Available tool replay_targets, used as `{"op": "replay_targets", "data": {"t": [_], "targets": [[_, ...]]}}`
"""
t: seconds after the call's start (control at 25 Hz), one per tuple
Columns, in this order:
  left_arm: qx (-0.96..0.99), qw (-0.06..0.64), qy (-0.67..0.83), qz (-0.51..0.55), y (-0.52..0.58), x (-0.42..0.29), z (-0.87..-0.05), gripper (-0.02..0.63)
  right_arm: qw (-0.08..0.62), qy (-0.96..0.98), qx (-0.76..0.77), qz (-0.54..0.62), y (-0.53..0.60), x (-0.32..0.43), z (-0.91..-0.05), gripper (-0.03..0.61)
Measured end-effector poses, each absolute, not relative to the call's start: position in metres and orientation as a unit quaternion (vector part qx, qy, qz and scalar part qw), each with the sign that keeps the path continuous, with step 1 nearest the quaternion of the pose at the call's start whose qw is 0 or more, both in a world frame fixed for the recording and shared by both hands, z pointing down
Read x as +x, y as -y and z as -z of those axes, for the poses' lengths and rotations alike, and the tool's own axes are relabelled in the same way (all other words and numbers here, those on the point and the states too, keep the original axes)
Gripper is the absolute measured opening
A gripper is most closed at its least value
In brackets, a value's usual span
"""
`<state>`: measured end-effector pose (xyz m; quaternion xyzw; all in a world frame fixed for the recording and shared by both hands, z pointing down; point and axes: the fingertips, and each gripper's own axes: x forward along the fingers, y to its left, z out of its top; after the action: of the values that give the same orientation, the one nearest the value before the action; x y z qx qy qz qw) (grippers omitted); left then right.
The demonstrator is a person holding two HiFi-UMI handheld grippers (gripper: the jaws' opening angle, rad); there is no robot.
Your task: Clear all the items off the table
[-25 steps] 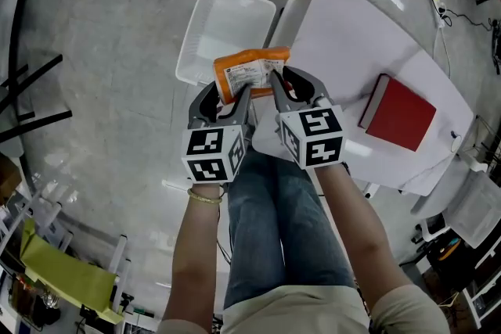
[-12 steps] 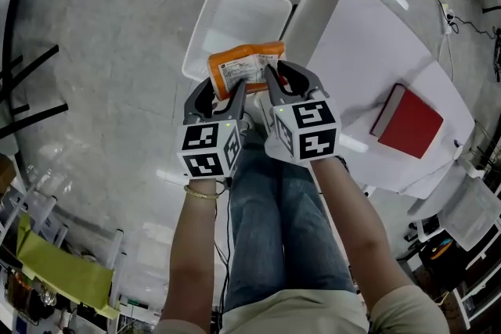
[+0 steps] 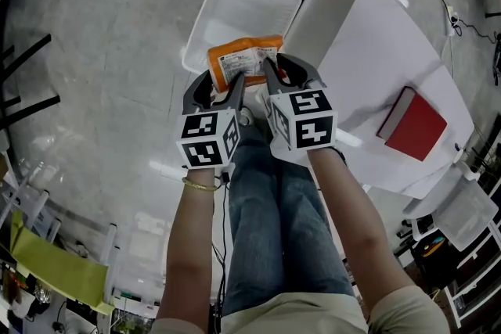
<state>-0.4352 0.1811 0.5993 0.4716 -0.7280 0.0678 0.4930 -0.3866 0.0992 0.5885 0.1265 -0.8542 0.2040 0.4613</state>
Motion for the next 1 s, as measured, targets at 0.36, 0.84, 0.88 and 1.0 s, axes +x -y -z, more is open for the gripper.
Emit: {"op": "replay_targets", "data": {"t": [0.36,0.84,0.88,1.0], "targets": [[0.461,0.501,0.729,-0.073,-0.189,-0.443,-0.625,0.250,0.481,0.847,0.123,-0.189,-0.105,-0.397,-0.614,0.069],[0.462,0.514,0.718,-0.088,-0.189,-0.452,-0.654,0.252,0.497,0.836,0.131,-0.194,-0.105,-0.405,-0.640,0.072],[0.462,0.514,0.717,-0.090,-0.189,-0.453,-0.656,0.251,0.498,0.835,0.131,-0.195,-0.105,-0.405,-0.642,0.072],[0.463,0.519,0.713,-0.093,-0.189,-0.454,-0.661,0.252,0.505,0.830,0.131,-0.198,-0.106,-0.405,-0.648,0.074]]}}
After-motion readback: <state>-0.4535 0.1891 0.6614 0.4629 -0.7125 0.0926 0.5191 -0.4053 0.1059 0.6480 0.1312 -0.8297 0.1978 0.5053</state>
